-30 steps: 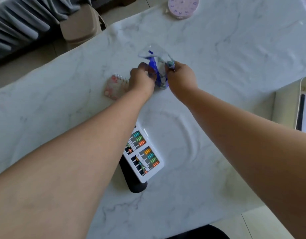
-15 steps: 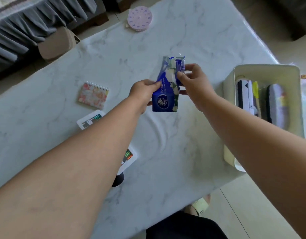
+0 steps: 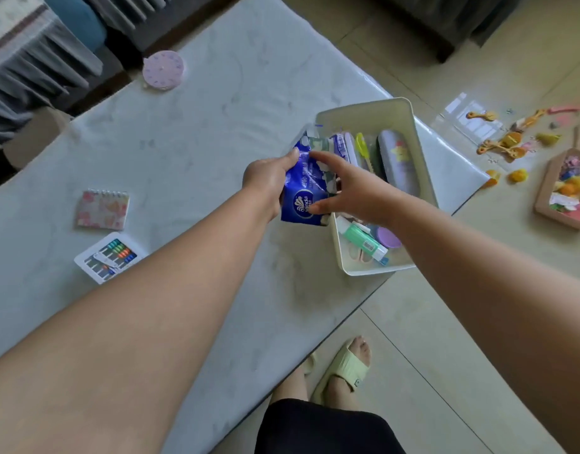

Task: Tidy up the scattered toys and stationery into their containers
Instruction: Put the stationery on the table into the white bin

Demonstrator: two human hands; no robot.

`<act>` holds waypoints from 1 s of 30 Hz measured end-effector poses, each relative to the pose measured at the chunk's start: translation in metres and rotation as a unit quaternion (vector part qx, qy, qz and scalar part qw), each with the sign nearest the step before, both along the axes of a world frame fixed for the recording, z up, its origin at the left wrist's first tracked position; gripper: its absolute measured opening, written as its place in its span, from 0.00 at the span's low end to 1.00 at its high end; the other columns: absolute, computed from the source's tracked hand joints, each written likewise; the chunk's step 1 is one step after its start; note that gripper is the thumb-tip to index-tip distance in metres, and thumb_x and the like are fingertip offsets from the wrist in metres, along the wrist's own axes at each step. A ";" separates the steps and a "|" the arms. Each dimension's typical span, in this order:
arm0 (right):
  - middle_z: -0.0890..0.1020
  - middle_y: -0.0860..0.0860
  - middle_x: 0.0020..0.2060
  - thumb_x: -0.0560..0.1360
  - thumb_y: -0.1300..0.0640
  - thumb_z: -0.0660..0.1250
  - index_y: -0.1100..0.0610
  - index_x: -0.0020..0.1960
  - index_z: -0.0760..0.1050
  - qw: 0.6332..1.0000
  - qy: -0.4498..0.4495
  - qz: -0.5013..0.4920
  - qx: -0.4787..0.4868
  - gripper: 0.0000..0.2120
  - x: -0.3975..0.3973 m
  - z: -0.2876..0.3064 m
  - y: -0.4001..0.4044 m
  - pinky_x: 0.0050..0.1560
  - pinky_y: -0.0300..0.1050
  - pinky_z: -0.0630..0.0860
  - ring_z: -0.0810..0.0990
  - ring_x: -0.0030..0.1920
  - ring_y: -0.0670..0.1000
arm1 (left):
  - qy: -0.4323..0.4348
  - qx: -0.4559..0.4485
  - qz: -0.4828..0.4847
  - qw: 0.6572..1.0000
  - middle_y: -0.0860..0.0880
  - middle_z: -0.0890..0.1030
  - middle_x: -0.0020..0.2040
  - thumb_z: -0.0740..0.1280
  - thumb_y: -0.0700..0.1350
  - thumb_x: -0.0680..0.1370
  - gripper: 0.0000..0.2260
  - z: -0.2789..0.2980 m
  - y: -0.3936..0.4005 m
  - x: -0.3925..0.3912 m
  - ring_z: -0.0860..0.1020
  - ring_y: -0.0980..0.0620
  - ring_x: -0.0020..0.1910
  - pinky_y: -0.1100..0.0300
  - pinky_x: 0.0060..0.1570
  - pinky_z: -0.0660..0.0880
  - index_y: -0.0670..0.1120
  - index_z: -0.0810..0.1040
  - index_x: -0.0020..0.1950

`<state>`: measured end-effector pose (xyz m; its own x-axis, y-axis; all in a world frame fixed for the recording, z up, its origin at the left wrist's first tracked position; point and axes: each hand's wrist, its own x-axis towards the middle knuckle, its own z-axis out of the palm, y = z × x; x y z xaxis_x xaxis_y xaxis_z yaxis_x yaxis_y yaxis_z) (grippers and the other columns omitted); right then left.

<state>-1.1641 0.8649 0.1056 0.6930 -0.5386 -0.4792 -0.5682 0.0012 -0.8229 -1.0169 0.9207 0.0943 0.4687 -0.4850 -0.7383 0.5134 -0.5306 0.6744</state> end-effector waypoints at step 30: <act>0.84 0.57 0.52 0.76 0.46 0.68 0.60 0.59 0.77 0.946 0.174 -0.123 0.243 0.20 -0.101 -0.062 0.001 0.54 0.47 0.79 0.82 0.49 0.53 | -0.333 0.114 -0.501 0.791 0.43 0.72 0.35 0.60 0.43 0.81 0.15 -0.021 -0.007 -0.113 0.69 0.42 0.41 0.58 0.37 0.63 0.42 0.74 0.35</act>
